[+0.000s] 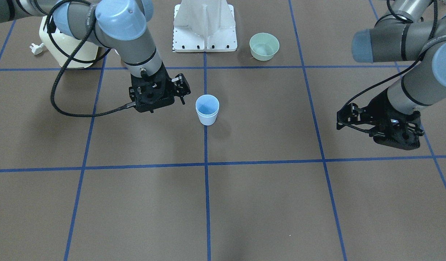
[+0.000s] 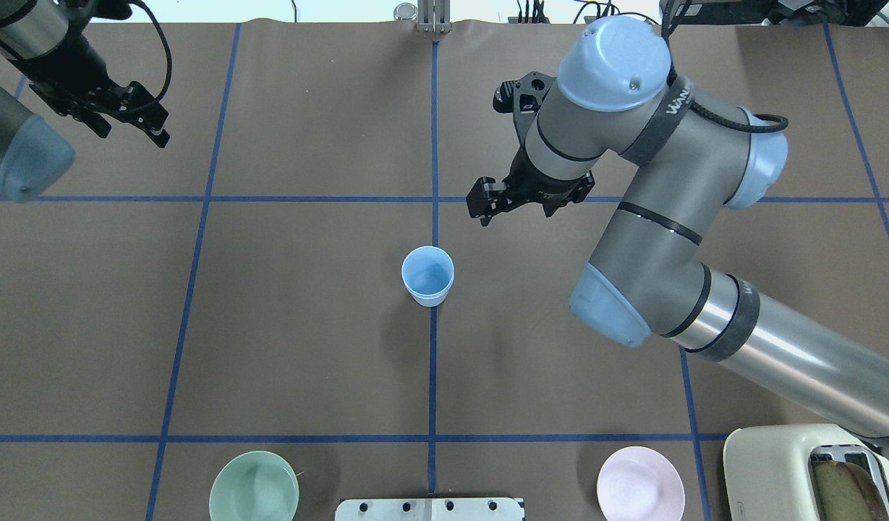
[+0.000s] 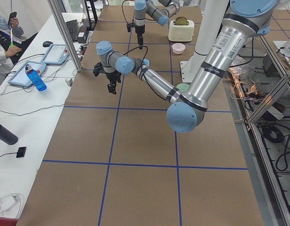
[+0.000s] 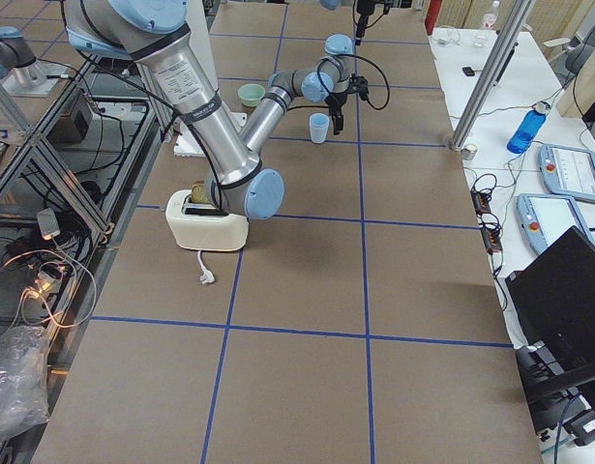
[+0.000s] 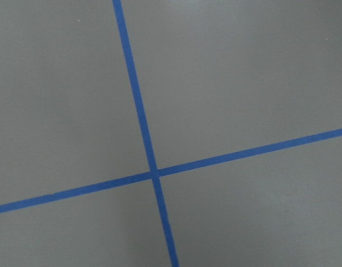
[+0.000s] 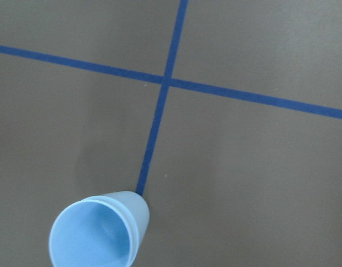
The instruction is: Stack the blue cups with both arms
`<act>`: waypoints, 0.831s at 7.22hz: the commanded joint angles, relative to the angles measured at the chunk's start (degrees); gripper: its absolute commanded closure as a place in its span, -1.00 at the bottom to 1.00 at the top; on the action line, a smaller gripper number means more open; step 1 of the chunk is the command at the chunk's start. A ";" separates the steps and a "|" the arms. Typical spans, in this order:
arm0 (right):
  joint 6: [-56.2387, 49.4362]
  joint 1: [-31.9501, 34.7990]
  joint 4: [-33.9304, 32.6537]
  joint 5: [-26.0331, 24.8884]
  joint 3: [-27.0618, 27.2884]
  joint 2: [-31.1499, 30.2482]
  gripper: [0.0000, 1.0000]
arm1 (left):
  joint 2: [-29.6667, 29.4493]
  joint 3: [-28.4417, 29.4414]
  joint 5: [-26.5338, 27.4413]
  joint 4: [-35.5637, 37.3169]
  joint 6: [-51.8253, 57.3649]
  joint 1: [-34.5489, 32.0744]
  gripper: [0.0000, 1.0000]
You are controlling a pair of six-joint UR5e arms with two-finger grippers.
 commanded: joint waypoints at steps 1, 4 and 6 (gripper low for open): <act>-1.82 5.28 0.14 0.24 0.03 -2.93 -1.00 | 1.00 1.59 -0.04 3.34 10.72 -4.53 -0.96; -3.04 13.10 0.06 0.94 -0.41 -5.30 -1.00 | 5.83 1.86 -0.13 4.50 20.94 -10.51 -0.96; -11.09 22.83 -0.90 7.75 -0.49 -10.82 -1.00 | 8.29 5.27 -0.04 4.50 29.62 -15.69 -0.96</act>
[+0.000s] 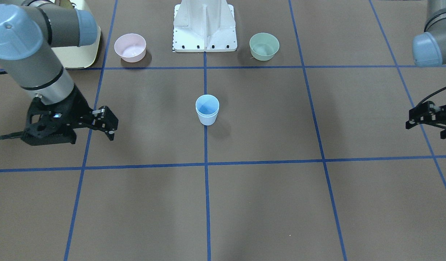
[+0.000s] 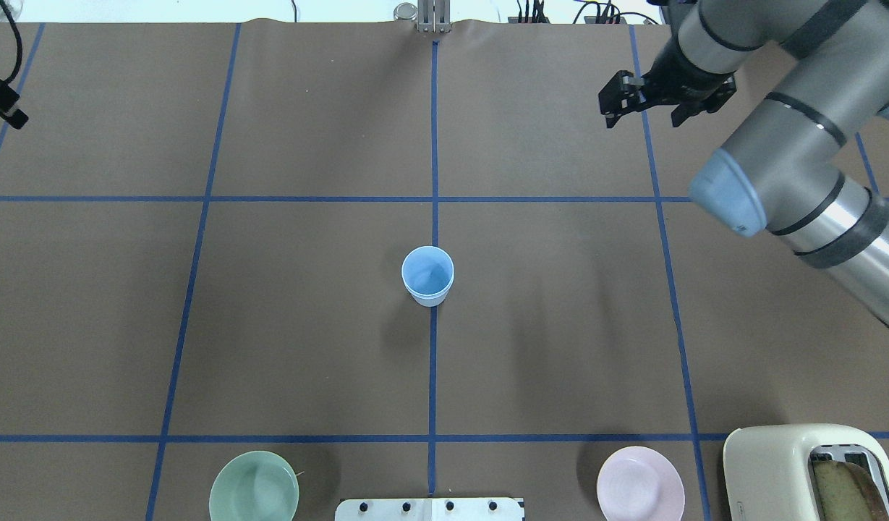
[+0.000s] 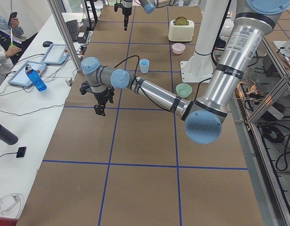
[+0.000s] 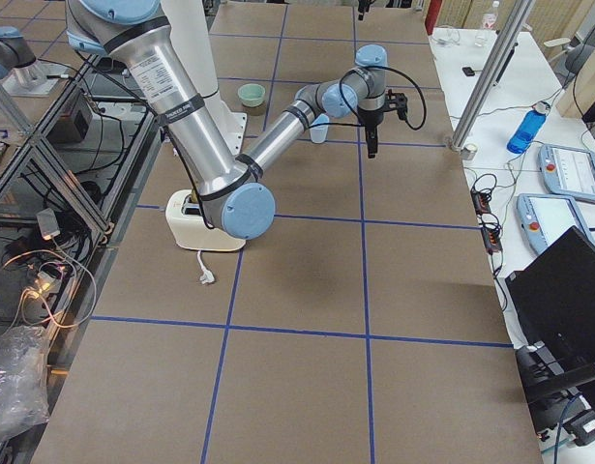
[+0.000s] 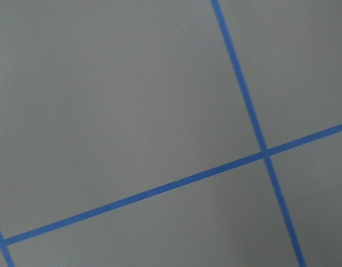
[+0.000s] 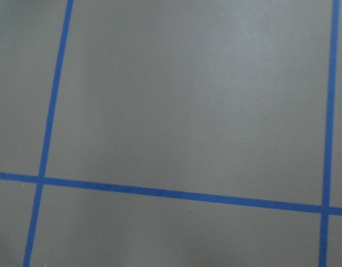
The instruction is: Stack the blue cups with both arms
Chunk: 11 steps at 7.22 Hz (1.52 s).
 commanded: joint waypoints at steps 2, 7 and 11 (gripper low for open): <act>-19.30 15.73 -0.59 8.77 -0.09 -11.66 -1.00 | 2.79 5.14 0.33 -0.05 12.50 -6.27 -0.96; -42.13 32.44 -9.02 8.95 0.35 -25.20 -1.00 | 7.62 4.98 0.16 -0.05 13.23 -8.57 -0.96; -42.22 32.82 -8.06 8.86 3.43 -33.58 -1.00 | 13.33 1.82 -0.02 -0.05 13.06 -8.75 -0.96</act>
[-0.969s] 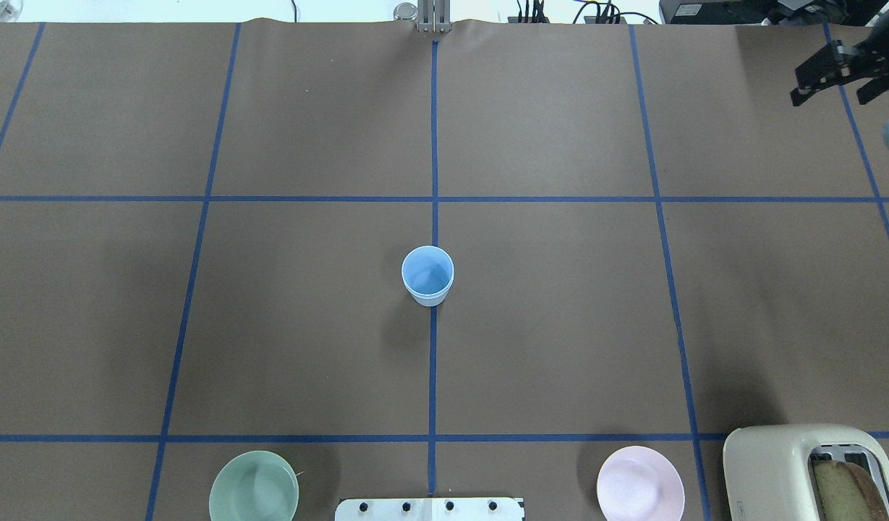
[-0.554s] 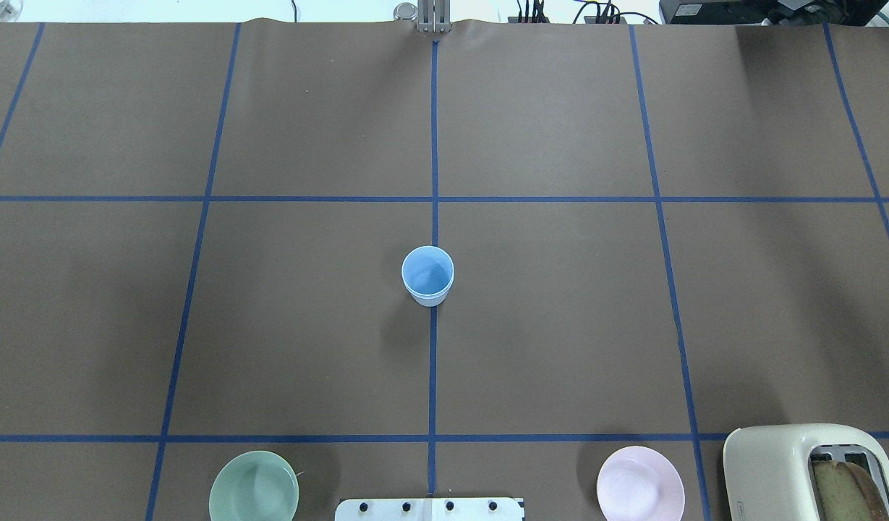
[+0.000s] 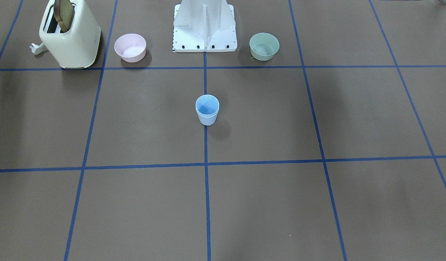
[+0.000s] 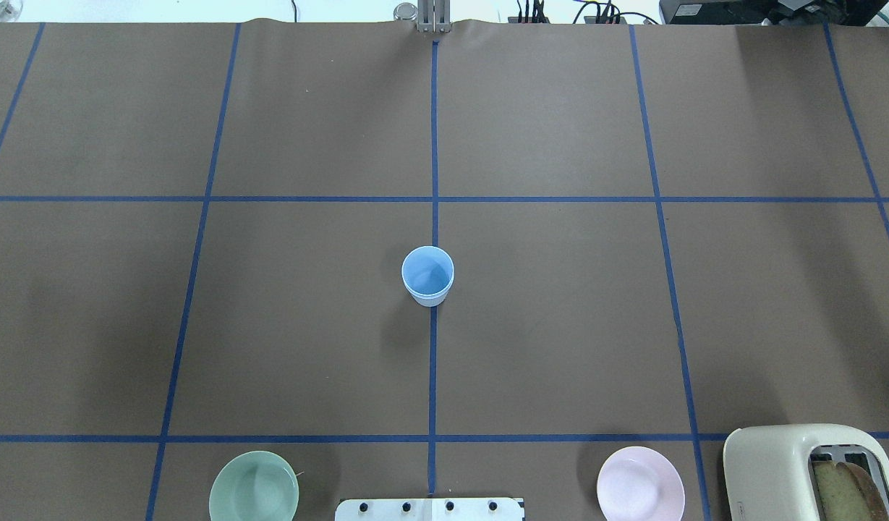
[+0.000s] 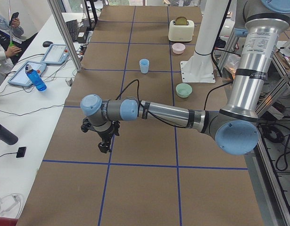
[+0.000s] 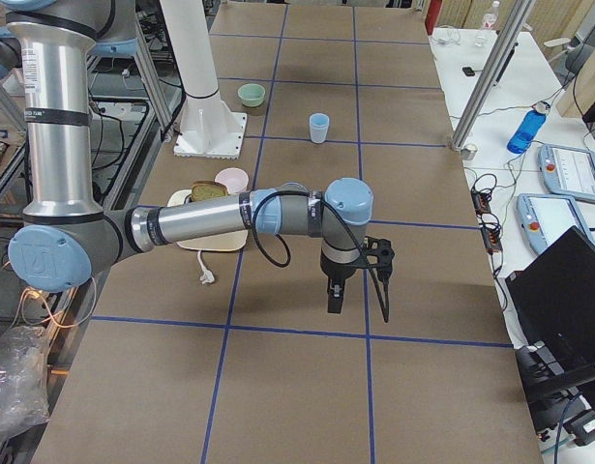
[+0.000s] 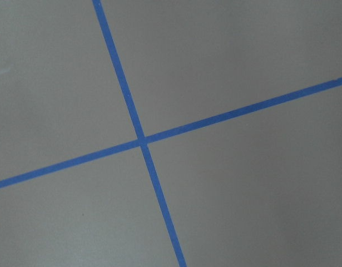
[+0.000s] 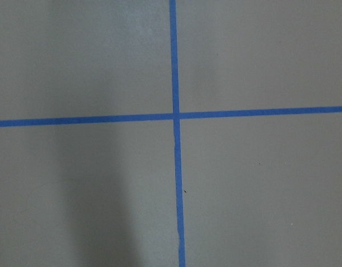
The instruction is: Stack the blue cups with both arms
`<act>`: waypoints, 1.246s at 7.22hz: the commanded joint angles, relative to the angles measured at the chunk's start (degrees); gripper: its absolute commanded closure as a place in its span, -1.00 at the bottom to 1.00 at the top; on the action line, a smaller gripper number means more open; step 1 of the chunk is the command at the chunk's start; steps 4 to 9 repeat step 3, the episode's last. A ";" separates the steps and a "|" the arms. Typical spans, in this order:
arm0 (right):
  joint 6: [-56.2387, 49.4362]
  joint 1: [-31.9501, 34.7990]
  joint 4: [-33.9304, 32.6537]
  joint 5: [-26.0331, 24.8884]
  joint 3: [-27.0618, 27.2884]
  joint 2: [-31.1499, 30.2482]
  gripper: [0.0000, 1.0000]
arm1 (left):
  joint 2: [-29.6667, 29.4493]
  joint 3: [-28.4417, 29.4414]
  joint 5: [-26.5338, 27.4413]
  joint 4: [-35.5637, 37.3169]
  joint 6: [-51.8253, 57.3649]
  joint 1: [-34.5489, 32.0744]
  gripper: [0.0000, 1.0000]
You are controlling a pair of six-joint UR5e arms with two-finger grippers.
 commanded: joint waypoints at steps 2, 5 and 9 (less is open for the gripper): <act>0.04 0.04 0.10 0.05 0.88 -1.42 -1.00 | 2.17 -1.35 -0.04 0.00 -0.08 -0.06 -0.96; 0.04 0.04 0.10 0.05 0.89 -1.42 -1.00 | 2.17 -1.35 -0.04 0.00 -0.08 -0.06 -0.96; 0.04 0.04 0.10 0.05 0.89 -1.42 -1.00 | 2.17 -1.35 -0.04 0.00 -0.08 -0.06 -0.96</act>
